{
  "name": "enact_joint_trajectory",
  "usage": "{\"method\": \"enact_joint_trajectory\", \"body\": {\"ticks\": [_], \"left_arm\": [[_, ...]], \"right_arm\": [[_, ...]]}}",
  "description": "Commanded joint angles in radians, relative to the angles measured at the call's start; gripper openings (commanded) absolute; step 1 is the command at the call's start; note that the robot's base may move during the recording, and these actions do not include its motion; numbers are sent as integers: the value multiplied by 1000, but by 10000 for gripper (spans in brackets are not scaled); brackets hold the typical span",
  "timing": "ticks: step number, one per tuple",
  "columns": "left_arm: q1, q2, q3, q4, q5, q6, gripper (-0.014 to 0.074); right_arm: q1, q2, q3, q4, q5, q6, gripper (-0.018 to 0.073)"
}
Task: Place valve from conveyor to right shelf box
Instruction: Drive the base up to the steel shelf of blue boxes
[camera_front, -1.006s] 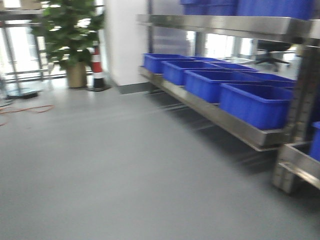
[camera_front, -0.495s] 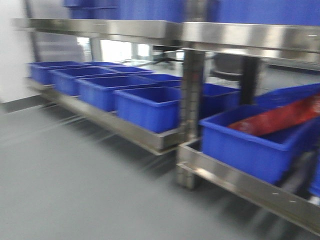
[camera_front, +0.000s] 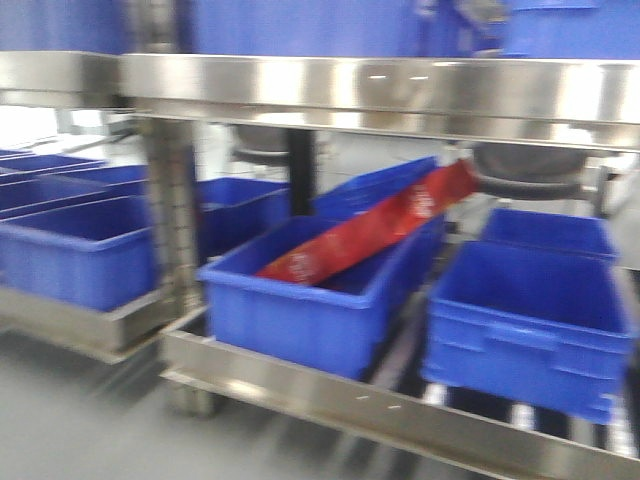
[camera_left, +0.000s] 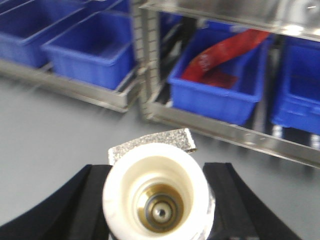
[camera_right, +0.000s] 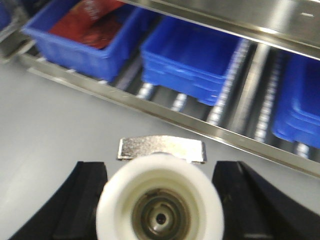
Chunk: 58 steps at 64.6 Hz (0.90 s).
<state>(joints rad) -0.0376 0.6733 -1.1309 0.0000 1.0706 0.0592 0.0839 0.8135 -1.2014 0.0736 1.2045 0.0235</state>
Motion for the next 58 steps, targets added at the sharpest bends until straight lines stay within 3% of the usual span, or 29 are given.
{"method": "enact_joint_trajectory", "body": {"ticks": [1,58], "left_arm": [[2,-10,-6,-14,-46,2,-111],[2,-10,-6,-14,-48,2,-111]], "right_arm": [[-2,-8,-16,-11,-62,-7,-168],[-2,-8,-16,-8,-62,-7,-168]]}}
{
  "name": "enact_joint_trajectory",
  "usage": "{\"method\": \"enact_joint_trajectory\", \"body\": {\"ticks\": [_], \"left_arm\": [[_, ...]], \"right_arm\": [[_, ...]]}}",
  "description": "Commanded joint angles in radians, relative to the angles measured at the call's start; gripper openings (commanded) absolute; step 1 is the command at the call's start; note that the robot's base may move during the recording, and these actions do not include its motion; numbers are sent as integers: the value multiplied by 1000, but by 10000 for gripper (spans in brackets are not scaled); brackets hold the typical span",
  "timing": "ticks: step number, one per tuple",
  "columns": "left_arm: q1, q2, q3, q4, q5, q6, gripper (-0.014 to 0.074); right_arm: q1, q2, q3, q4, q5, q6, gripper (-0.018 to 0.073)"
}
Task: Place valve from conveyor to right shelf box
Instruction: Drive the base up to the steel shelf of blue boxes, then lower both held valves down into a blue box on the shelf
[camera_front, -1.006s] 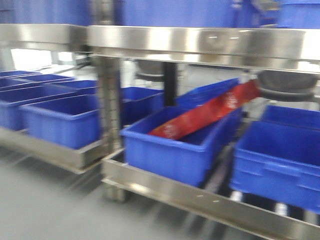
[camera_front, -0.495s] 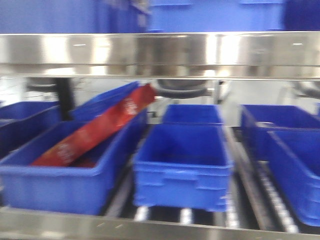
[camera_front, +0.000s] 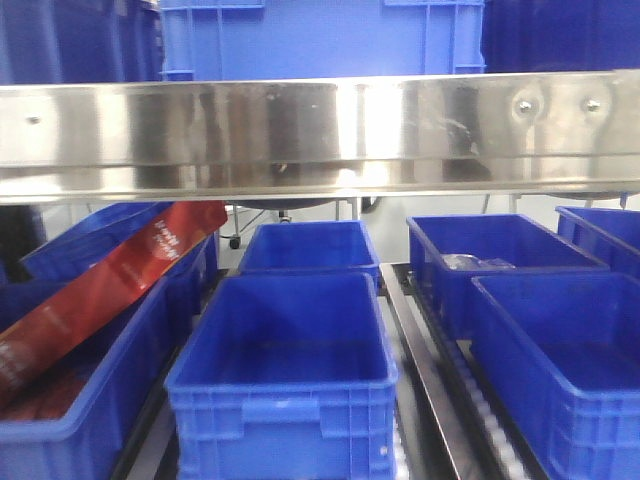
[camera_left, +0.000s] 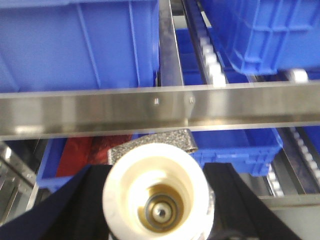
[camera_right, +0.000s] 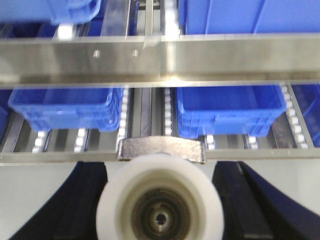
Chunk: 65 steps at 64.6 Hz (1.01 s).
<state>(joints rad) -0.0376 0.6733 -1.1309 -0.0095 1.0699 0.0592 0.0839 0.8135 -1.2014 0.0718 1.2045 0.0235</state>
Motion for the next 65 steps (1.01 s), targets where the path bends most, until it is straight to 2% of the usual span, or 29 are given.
{"method": "enact_joint_trajectory", "body": {"ticks": [1,65], "left_arm": [[2,-10,-6,-5,-48,2,-111],[2,-10,-6,-5,-48,2,-111]], "right_arm": [[-2,-8,-16,-7,-62,-7,-168],[-2,-8,-16,-7,-62,-7,-168]]}}
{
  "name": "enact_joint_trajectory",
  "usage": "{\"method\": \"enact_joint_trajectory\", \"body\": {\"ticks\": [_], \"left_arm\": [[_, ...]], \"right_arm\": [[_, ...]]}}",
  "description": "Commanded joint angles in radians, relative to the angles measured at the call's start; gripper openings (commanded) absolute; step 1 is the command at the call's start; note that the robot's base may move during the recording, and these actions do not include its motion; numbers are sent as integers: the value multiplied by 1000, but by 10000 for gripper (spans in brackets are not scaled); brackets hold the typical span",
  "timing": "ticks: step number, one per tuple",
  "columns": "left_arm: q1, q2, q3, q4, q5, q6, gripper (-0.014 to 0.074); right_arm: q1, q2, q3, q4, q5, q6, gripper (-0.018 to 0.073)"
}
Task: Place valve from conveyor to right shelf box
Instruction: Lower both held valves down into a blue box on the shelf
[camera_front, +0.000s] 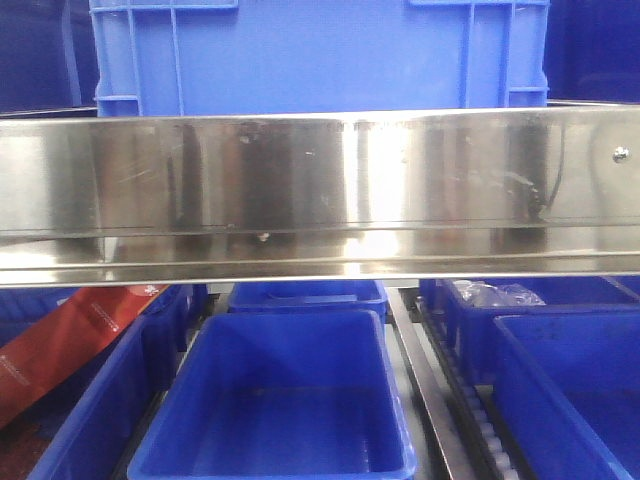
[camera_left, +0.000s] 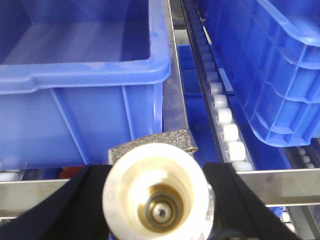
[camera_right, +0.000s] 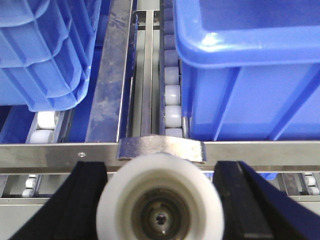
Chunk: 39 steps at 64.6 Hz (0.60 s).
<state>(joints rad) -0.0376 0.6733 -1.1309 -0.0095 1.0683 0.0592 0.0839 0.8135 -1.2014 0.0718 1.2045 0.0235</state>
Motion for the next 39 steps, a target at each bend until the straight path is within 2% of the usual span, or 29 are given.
{"method": "enact_joint_trajectory", "body": {"ticks": [1,22,28,39], "left_arm": [[2,-10,-6,-5,-46,2,-111],[2,-10,-6,-5,-48,2,-111],[2,-10,-6,25,-117,4,-111],[2,-10,-6,27,-250,4,-111]], "right_arm": [[-2,-8,-16,-7,-62,-7,-168],[-2,-8,-16,-7,-62,-7,-168],[-2,-8,-16,-7,-62,-7,-168],[-2,-8,-16,-7,-62,-7,-168]]}}
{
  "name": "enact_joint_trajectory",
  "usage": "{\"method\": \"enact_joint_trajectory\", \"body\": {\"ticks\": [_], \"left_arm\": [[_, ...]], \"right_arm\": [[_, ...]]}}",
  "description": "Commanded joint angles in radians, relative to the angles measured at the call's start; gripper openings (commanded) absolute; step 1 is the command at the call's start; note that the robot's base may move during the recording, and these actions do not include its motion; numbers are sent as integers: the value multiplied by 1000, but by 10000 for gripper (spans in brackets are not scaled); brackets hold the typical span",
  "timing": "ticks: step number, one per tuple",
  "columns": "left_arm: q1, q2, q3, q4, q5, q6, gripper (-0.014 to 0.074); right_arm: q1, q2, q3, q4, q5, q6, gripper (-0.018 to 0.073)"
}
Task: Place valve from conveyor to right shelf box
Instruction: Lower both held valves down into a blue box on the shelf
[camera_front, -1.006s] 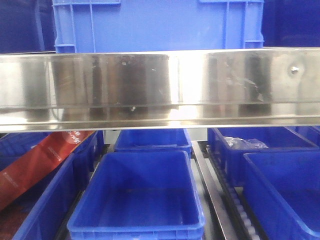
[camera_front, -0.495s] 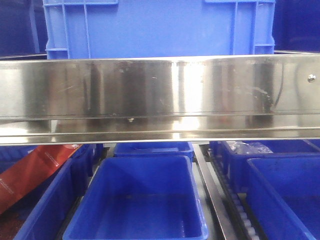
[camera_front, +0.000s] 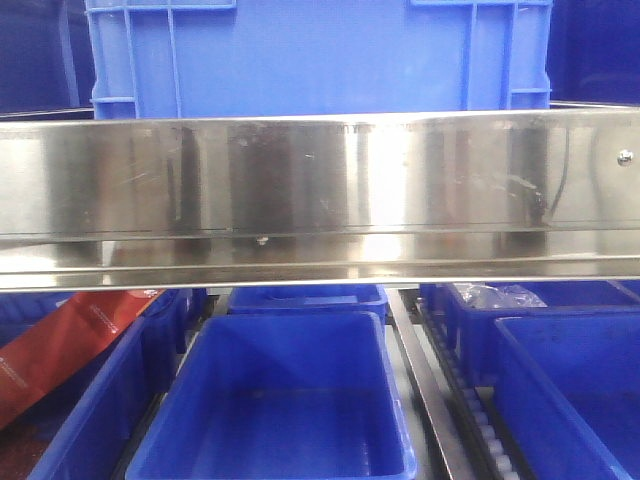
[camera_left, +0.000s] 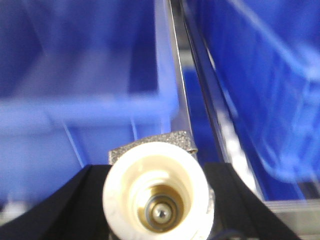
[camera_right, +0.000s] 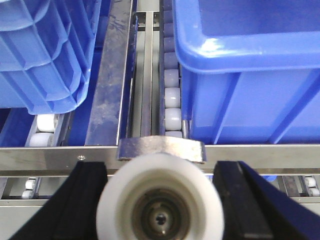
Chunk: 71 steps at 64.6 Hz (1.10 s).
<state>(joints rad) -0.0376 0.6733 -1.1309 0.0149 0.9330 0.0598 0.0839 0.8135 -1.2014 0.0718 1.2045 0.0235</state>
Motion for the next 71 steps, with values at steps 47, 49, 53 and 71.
{"method": "enact_joint_trajectory", "body": {"ticks": [47,49,53,71], "left_arm": [[2,-2,-6,-110,-241,58,-111],[2,2,-6,-159,-241,111,-111],[2,19,-7,-262,-241,184,-111],[2,176,-146,-426,-184,280,-111]], "right_arm": [[-2,2,-25,67,-99,-7,-168],[-2,14,-31,96,-101,-9,-168],[-2,34,-48,136,-114,-34,-168],[28,177,-201,172,-168,-56,-168]]}}
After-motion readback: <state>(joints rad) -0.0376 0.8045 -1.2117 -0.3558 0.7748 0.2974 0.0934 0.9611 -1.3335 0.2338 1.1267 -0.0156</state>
